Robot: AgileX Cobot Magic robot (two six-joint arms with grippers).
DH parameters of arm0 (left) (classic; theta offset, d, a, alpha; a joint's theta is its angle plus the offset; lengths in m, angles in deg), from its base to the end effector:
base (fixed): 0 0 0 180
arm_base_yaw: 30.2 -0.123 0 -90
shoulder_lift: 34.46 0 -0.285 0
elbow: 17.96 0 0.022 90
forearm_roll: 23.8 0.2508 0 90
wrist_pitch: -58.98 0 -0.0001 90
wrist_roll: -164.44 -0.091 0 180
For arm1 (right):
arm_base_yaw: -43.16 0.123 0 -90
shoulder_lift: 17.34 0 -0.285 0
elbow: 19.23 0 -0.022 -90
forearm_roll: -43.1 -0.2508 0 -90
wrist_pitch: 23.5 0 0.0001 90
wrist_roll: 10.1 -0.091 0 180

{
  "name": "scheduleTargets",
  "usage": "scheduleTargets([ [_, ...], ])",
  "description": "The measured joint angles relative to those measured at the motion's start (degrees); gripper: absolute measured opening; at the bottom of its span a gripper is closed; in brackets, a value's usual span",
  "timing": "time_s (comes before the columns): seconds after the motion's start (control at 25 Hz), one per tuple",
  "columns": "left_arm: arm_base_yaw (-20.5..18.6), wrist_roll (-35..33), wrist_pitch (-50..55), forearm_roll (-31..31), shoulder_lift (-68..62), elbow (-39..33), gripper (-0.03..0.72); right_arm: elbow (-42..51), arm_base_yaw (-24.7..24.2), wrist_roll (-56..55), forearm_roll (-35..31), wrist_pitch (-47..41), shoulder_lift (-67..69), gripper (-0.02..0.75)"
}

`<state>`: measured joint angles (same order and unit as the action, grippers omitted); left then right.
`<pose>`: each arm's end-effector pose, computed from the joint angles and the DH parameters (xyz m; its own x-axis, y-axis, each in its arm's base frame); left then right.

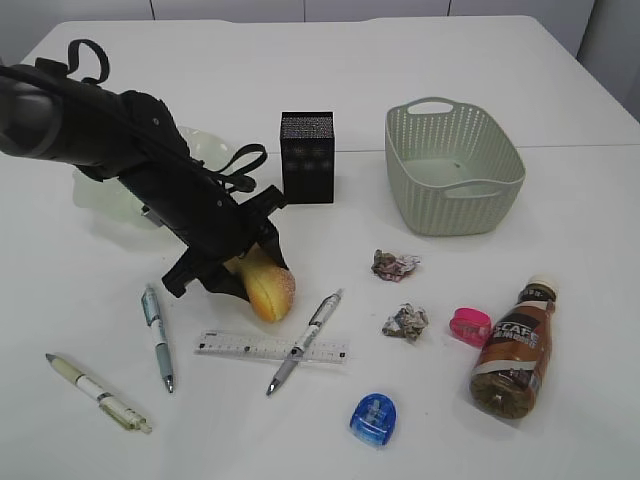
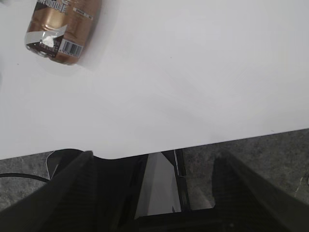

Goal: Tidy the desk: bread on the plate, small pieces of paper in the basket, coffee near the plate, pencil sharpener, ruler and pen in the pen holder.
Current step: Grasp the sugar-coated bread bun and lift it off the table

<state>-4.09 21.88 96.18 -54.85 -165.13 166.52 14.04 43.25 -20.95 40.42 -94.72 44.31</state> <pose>0.3752 -0.2155 0.1280 -0.8417 -0.5308 0.0992 -0.5140 0.7313 -0.4483 0.1381 0.0042 0.2859 -0.9531 0.2013 -0.2262 0.1852 0.9785 0.0908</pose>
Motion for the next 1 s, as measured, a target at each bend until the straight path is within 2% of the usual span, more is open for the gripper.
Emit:
scheduleTargets([
  [0.12, 0.00, 0.00, -0.16, 0.00, -0.05, 0.00, 0.313, 0.00, 0.00, 0.00, 0.00, 0.00, 0.00, 0.574],
  [0.24, 0.00, -0.82, -0.25, 0.00, -0.05, 0.00, 0.237, 0.00, 0.00, 0.00, 0.00, 0.00, 0.00, 0.574],
  [0.32, 0.00, -3.89, -0.25, 0.11, -0.05, 0.00, 0.207, 0.00, 0.00, 0.00, 0.00, 0.00, 0.00, 0.574],
  [0.52, 0.00, -9.09, 2.56, 2.04, -0.14, 1.44, 0.194, 0.00, 0.00, 0.00, 0.00, 0.00, 0.00, 0.574],
  [1.0, -0.10, -12.75, 20.86, 18.54, -0.14, 12.96, 0.193, 0.00, 0.00, 0.00, 0.00, 0.00, 0.00, 0.574],
])
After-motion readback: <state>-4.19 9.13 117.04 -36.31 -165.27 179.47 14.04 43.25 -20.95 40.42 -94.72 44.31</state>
